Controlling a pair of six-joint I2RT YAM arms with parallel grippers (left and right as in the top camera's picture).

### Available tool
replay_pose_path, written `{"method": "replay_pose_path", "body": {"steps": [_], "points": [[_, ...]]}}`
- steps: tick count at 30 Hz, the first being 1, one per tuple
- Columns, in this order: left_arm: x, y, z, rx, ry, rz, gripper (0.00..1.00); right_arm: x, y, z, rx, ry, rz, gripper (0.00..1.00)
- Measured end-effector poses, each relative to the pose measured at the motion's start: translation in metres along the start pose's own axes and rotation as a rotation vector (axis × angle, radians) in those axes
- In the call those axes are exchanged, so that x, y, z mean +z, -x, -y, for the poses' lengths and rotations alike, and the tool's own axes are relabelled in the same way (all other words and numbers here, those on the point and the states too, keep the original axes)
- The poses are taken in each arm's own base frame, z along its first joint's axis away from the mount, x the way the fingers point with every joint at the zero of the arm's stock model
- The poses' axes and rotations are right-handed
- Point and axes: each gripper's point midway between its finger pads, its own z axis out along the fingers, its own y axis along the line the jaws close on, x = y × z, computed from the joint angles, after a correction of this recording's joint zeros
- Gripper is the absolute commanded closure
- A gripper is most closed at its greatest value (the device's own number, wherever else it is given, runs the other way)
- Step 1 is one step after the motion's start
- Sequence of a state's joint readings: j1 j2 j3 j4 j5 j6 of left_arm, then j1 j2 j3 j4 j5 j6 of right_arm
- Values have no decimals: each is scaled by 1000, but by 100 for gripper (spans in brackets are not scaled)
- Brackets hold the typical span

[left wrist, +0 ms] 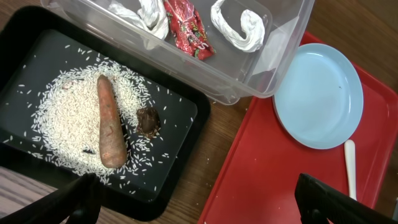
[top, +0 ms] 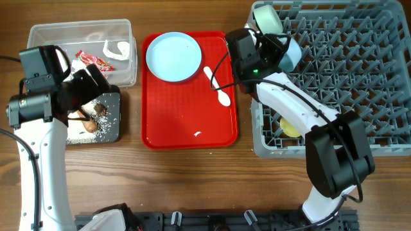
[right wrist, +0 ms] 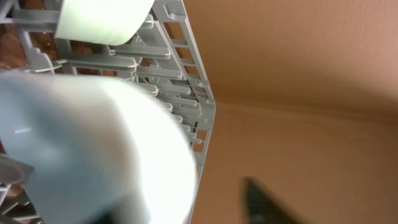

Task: Sort waste into correct bins and load items into the dishwasher rack
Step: 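Reach the right gripper to the edge of the light-blue plate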

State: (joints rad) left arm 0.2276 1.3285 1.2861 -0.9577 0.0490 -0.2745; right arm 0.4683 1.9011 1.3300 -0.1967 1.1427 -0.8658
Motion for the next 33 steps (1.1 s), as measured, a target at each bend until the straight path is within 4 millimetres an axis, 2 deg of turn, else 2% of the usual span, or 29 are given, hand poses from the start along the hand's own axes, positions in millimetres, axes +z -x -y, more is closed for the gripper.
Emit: {"method": "replay_pose_path", "body": {"steps": [6, 12, 16, 22, 24, 26, 29, 33], "points": [[0, 0, 0, 0, 0, 0, 0, -13, 12, -2, 4, -4, 42, 18], [0, 0, 0, 0, 0, 0, 0, -31, 36, 6, 93, -34, 122, 10], [0, 0, 0, 0, 0, 0, 0, -40, 51, 22, 182, -80, 175, 0], [0, 0, 0, 0, 0, -1, 0, -50, 64, 46, 321, -135, 233, 0], [0, 0, 0, 0, 0, 0, 0, -54, 67, 48, 339, -140, 247, 0], [0, 0, 0, 0, 0, 0, 0, -61, 73, 46, 351, -131, 274, 0], [0, 0, 0, 0, 0, 0, 0, -84, 91, 30, 379, -71, 363, 1], [0, 0, 0, 0, 0, 0, 0, -133, 121, -14, 450, 121, 520, 0]]}}
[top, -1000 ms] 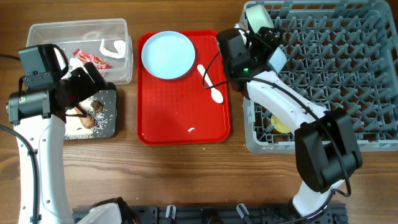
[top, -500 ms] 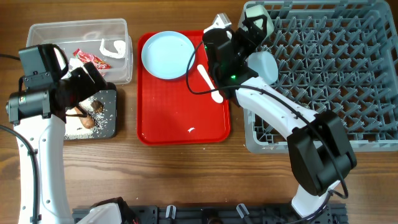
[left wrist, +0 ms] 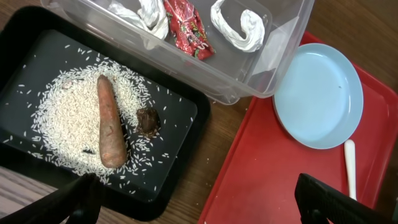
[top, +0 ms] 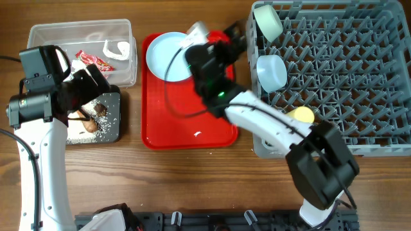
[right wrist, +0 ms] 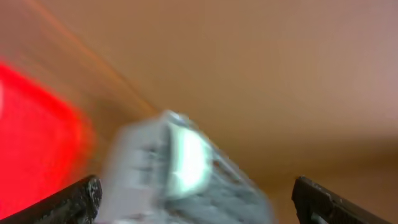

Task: Sort waste into correct bins and load items into the dishwasher rack
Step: 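Reach the right gripper to the edge of the light-blue plate, then grip the plate edge with the right gripper and lift it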

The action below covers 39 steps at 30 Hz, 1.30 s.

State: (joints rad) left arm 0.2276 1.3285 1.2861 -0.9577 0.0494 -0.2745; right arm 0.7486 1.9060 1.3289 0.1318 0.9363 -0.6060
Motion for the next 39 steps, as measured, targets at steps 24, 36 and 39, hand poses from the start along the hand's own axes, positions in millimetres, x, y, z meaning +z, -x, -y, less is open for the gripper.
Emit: {"method": "replay_pose_path", "body": {"steps": [24, 36, 39], "points": [[0, 0, 0, 0, 0, 0, 0, -13, -1, -60, 1189, 835, -263, 33], [0, 0, 0, 0, 0, 0, 0, -17, -1, -145, 1206, 1029, -358, 59], [0, 0, 0, 0, 0, 0, 0, -19, -2, -156, 1216, 1014, -380, 63]]}}
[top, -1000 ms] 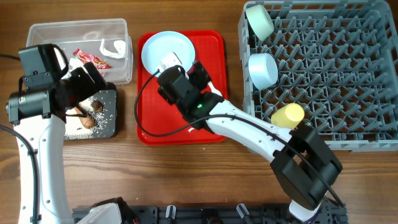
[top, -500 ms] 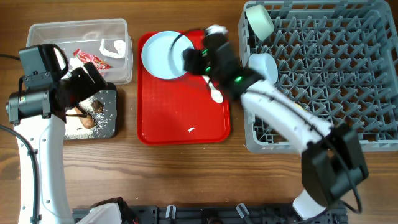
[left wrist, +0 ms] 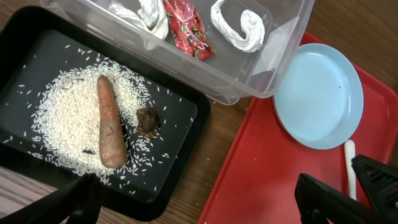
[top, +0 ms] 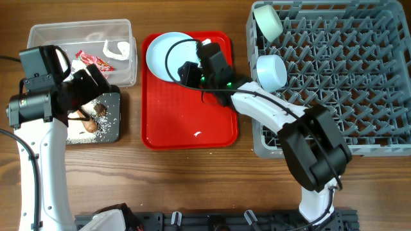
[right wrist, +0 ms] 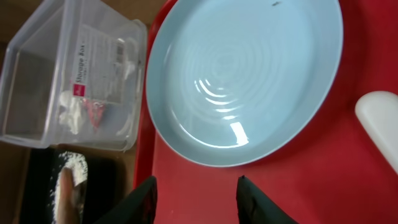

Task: Sort waste into correct bins and load items into the dishwasher rack
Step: 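Grip the plate edge with the right gripper and lift it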

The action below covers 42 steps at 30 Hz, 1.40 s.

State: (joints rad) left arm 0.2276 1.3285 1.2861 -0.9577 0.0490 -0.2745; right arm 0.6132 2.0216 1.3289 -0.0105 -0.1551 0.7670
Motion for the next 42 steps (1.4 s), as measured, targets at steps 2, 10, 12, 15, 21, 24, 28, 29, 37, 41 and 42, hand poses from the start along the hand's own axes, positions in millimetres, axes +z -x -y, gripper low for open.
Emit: {"method": "replay_pose_path", "body": {"steps": [2, 10, 12, 15, 21, 24, 28, 29, 37, 41, 42], "points": [[0, 0, 0, 0, 0, 0, 0, 5, 1, 5, 25, -17, 18, 65], [0, 0, 0, 0, 0, 0, 0, 12, 4, 30, 85, -113, 62, 64], [0, 0, 0, 0, 0, 0, 0, 12, 6, 33, 88, -129, 74, 64], [0, 0, 0, 0, 0, 0, 0, 15, 4, 39, 95, -149, 78, 64], [0, 0, 0, 0, 0, 0, 0, 35, -10, 59, 123, -182, 63, 64], [0, 0, 0, 0, 0, 0, 0, 40, -9, 61, 130, -175, 73, 65], [0, 0, 0, 0, 0, 0, 0, 40, -6, 62, 131, -182, 89, 66], [0, 0, 0, 0, 0, 0, 0, 40, -6, 62, 132, -184, 92, 69], [0, 0, 0, 0, 0, 0, 0, 39, -12, 65, 161, -198, 68, 87], [0, 0, 0, 0, 0, 0, 0, 39, -22, 69, 199, -200, 13, 91], [0, 0, 0, 0, 0, 0, 0, 39, -22, 69, 203, -195, 4, 93]]}}
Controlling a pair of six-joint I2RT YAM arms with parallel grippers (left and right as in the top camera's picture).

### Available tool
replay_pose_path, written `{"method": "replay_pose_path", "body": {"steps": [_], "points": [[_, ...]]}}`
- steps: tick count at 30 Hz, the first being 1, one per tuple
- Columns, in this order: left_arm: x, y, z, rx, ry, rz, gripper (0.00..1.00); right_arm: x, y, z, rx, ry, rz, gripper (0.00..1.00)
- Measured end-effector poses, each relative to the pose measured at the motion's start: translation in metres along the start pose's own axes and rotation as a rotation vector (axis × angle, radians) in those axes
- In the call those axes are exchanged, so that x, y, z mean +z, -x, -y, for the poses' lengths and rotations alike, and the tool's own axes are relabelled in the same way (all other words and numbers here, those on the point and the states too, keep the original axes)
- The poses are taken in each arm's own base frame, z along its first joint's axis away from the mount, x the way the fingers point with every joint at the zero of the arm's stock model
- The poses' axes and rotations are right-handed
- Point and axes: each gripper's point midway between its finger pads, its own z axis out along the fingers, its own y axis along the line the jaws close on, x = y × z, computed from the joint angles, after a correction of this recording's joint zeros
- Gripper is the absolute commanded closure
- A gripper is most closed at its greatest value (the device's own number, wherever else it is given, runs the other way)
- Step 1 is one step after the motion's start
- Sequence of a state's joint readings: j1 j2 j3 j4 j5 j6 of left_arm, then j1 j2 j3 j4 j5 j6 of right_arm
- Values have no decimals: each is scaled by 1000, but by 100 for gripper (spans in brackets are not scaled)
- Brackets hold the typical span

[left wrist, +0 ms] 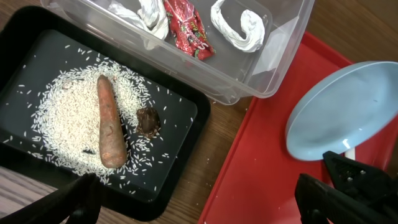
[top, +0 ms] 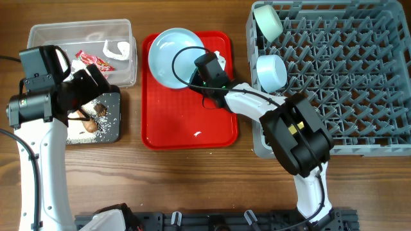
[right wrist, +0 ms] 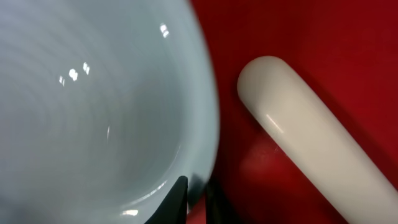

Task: Sort waste into correct bins and load items into the dishwasher rack
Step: 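Grip the plate edge with the right gripper and lift it, then carry the plate into the rack and stand it upright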

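Observation:
A light blue plate (top: pixel 173 52) stands tilted at the back of the red tray (top: pixel 186 112), its right side raised. My right gripper (top: pixel 204 72) is shut on the plate's rim (right wrist: pixel 208 155), one finger (right wrist: pixel 179 198) inside the plate and one under it. A white spoon (right wrist: pixel 305 140) lies on the tray just right of the plate. My left gripper (left wrist: pixel 199 208) hangs open above the black tray (left wrist: pixel 180 106), holding nothing. The grey dishwasher rack (top: pixel 257 149) holds a pale green cup (top: pixel 266 19) and a light blue cup (top: pixel 271 70).
The black tray carries scattered rice, a carrot (left wrist: pixel 109 122) and a dark lump (left wrist: pixel 148 121). Behind it a clear bin (left wrist: pixel 273 74) holds a red wrapper (left wrist: pixel 188 30) and white scraps. A small white scrap (top: pixel 198 134) lies on the red tray.
My right gripper was open over the flat plate; now it is shut on the plate's right rim and the plate is tilted up. The left arm has not moved.
My right gripper held the light blue cup at the rack's left side. Then the cup sat in the rack and the gripper was over the red tray. Then it was open at the plate, and now grips the tilted plate's rim.

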State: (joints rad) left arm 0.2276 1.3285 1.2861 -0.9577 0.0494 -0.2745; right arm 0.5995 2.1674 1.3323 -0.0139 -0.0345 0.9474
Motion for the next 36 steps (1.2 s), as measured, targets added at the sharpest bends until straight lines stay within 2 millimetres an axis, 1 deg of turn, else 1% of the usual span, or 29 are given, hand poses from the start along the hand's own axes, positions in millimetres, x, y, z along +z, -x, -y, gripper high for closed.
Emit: {"method": "replay_pose_path", "body": {"steps": [2, 10, 19, 21, 24, 26, 28, 29, 30, 31, 32, 33, 34, 35, 36], "points": [[0, 0, 0, 0, 0, 0, 0, 0, -2, 1, 16, 10, -30, 96], [0, 0, 0, 0, 0, 0, 0, -2, -7, 1, 32, 28, -81, 96], [0, 0, 0, 0, 0, 0, 0, -4, -11, 0, 2, 17, -120, 96], [0, 0, 0, 0, 0, 0, 0, -7, -11, 2, -15, 3, -131, 96], [0, 0, 0, 0, 0, 0, 0, -21, -9, 10, -53, -42, -142, 96], [0, 0, 0, 0, 0, 0, 0, -40, 4, 8, -95, -57, -117, 96], [0, 0, 0, 0, 0, 0, 0, -70, 28, -3, -148, -44, -52, 96], [0, 0, 0, 0, 0, 0, 0, -90, 42, -12, -179, -29, -9, 96], [0, 0, 0, 0, 0, 0, 0, -114, 57, -23, -240, -9, 46, 96], [0, 0, 0, 0, 0, 0, 0, -157, 81, -40, -261, 20, 147, 96], [0, 0, 0, 0, 0, 0, 0, -184, 93, -47, -290, 23, 210, 96], [0, 0, 0, 0, 0, 1, 0, -211, 104, -51, -315, 12, 273, 96], [0, 0, 0, 0, 0, 0, 0, -231, 112, -51, -335, -11, 324, 96], [0, 0, 0, 0, 0, 0, 0, -251, 118, -50, -352, -32, 373, 96], [0, 0, 0, 0, 0, 0, 0, -274, 127, -46, -370, -79, 437, 96]]}}
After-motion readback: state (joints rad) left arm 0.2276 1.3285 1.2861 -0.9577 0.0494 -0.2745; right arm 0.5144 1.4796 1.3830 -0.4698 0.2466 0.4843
